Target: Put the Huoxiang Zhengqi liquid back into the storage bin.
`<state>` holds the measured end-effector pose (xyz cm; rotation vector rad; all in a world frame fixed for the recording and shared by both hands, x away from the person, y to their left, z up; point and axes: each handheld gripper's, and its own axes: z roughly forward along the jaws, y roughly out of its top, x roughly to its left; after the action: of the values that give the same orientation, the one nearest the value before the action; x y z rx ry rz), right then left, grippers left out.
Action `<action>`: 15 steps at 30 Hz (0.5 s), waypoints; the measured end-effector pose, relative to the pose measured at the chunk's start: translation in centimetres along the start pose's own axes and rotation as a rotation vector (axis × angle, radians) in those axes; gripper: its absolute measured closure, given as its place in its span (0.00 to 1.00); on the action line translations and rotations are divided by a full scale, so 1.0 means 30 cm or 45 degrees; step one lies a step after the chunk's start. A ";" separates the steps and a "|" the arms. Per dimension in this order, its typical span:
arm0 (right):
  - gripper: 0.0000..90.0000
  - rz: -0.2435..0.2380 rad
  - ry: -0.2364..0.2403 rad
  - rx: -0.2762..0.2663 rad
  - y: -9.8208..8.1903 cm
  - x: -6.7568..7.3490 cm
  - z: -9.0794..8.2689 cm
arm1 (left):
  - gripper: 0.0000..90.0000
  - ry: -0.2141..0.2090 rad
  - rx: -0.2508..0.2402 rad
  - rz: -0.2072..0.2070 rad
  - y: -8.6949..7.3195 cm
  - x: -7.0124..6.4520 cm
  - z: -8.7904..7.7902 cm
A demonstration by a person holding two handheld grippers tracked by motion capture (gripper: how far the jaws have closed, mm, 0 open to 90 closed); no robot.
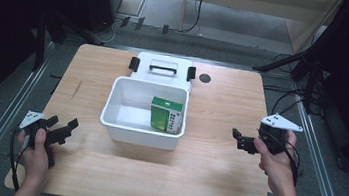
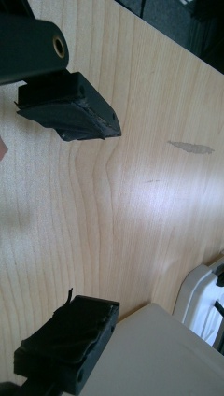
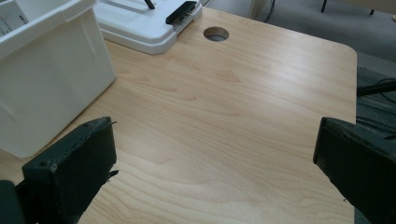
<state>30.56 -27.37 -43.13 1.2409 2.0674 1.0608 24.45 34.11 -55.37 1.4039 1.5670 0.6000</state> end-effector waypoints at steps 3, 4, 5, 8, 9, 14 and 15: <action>0.00 0.036 -0.007 -0.018 -0.042 -0.016 -0.013 | 0.17 0.000 0.002 0.000 0.000 0.000 0.000; 0.00 0.055 -0.012 -0.030 -0.065 -0.023 -0.018 | 0.17 0.000 0.000 0.000 -0.001 -0.001 0.000; 0.00 0.066 -0.011 -0.032 -0.079 -0.027 -0.021 | 0.17 0.000 0.000 0.000 -0.001 -0.001 0.000; 0.00 0.081 -0.021 -0.029 -0.110 -0.033 -0.023 | 0.17 0.001 0.000 -0.001 -0.001 -0.001 0.000; 0.00 0.089 -0.026 -0.025 -0.126 -0.036 -0.024 | 0.17 0.001 0.000 -0.001 -0.001 -0.001 0.000; 0.00 0.169 -0.025 -0.033 -0.224 -0.056 -0.027 | 0.17 0.003 -0.001 -0.001 -0.001 -0.001 0.000; 0.00 0.169 -0.025 -0.033 -0.224 -0.056 -0.027 | 0.17 0.003 -0.001 -0.001 -0.001 -0.001 0.000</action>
<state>27.39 -31.05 -48.13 1.3860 1.9728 1.1258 24.43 34.07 -55.38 1.4024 1.5690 0.6013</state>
